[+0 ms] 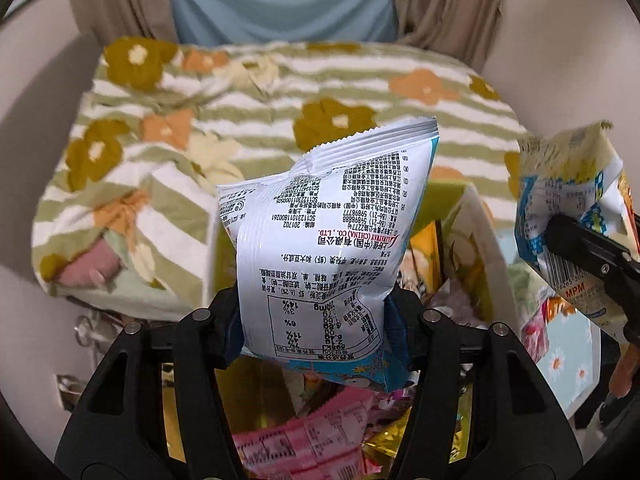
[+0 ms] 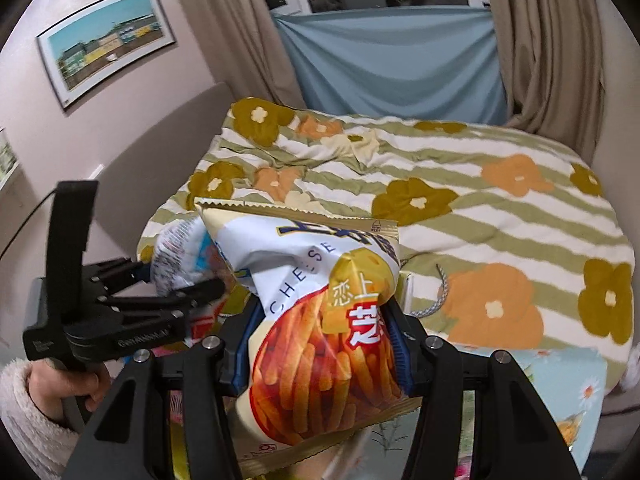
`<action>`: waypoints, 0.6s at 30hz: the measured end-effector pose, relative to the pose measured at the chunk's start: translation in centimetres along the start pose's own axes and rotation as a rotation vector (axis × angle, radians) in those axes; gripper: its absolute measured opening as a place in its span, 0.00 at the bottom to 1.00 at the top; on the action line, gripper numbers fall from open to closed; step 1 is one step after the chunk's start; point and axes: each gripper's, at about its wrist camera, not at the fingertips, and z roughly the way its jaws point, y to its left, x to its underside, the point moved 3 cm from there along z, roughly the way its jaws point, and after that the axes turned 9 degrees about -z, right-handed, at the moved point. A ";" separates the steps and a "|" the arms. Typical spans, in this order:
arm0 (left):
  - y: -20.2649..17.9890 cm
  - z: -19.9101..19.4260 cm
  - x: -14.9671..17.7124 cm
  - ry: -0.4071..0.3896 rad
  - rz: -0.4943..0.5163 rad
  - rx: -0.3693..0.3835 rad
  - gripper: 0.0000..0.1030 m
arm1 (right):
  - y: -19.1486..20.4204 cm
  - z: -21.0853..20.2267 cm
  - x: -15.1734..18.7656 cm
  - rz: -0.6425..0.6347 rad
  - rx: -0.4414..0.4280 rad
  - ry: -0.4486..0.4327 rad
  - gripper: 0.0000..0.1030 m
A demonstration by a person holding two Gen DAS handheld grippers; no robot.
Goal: Organize snacks
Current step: 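Carry the white bag into the box while the right gripper carries the cheese stick bag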
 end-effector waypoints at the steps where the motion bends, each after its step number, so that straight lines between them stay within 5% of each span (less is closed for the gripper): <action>1: 0.0 0.5 0.1 0.013 0.005 0.010 0.71 | 0.0 0.6 0.1 0.014 0.004 0.010 0.49; 3: -0.2 0.9 0.5 0.015 0.011 0.028 1.00 | -0.2 1.3 0.3 0.031 0.011 0.028 0.49; 18: 1.8 -5.5 4.8 -0.093 -0.079 0.014 1.00 | 0.8 1.9 1.1 0.061 0.006 0.061 0.50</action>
